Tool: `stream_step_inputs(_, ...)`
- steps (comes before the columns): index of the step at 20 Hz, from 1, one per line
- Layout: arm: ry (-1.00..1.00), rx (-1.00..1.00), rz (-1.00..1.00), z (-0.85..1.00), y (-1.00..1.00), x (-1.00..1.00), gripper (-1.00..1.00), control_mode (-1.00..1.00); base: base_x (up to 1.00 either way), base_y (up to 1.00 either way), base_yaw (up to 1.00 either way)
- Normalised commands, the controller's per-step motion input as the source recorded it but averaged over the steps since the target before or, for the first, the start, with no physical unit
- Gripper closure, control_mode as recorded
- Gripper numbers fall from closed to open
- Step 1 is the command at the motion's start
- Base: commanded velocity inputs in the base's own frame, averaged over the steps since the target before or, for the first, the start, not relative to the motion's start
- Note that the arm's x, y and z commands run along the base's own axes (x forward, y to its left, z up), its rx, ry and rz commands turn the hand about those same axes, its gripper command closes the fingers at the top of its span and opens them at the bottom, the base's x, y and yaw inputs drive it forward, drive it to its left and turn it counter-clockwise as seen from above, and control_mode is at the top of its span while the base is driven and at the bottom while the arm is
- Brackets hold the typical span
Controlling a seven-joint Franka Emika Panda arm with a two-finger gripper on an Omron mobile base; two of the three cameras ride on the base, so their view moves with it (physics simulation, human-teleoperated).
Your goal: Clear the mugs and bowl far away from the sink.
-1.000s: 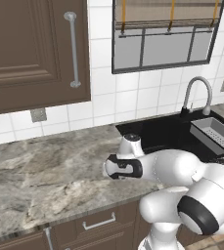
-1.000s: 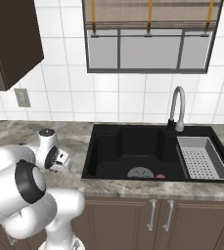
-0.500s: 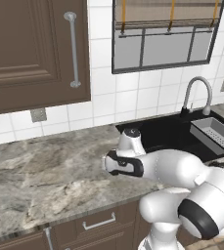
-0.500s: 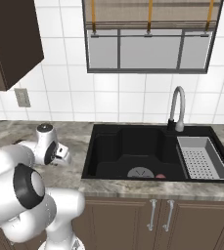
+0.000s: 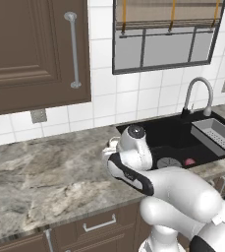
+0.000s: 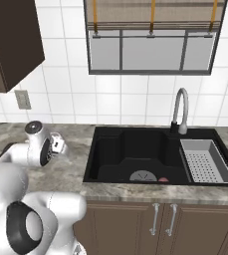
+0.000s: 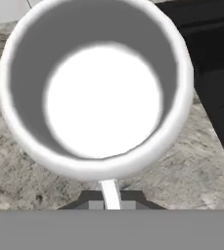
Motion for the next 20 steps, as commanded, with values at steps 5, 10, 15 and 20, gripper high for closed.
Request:
stream_step_inputs(5,-0.10,0.00,0.00,0.94,-0.03,-0.10,1.00,-1.00,0.00,0.00,0.00)
stream_step_inputs(10,-0.02,0.01,0.00,0.87,-0.16,-0.16,1.00,-1.00,0.00,0.00,0.00)
stream_step_inputs(15,-0.01,0.01,0.00,0.57,-0.13,-0.26,1.00,-1.00,0.00,0.00,0.00)
stream_step_inputs(20,-0.09,0.00,0.00,0.38,-0.04,-0.44,1.00,-1.00,0.00,0.00,0.00)
